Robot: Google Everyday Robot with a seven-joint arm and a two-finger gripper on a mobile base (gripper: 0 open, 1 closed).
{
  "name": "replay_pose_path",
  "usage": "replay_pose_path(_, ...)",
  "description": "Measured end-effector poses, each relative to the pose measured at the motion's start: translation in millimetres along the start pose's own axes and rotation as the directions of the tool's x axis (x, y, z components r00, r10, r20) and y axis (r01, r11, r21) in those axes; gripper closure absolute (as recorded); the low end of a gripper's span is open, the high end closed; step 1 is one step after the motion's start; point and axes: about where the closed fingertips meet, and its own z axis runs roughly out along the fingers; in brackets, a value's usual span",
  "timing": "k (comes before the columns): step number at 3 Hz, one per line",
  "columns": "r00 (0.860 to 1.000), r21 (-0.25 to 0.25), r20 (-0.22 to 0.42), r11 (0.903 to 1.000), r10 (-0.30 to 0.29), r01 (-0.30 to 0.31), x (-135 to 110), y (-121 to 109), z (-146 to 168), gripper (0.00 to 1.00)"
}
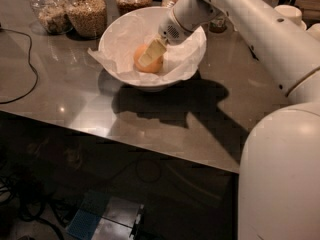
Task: Pick orange from white bowl
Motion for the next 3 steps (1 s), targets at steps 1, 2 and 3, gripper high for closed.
replay_pose_path(1, 1.0, 0.028, -0.012, 0.9993, 0.026, -0.026, 6.1, -4.5, 3.8, 0.26)
replay_pose_path(2, 0.999, 0.047, -0.023, 0.9984, 0.033, -0.032, 6.3, -4.1, 6.2, 0.29)
replay_pose_path(3, 0.998, 0.046, -0.035, 0.9981, 0.044, -0.043, 11.6, 2.8, 8.2, 0.3)
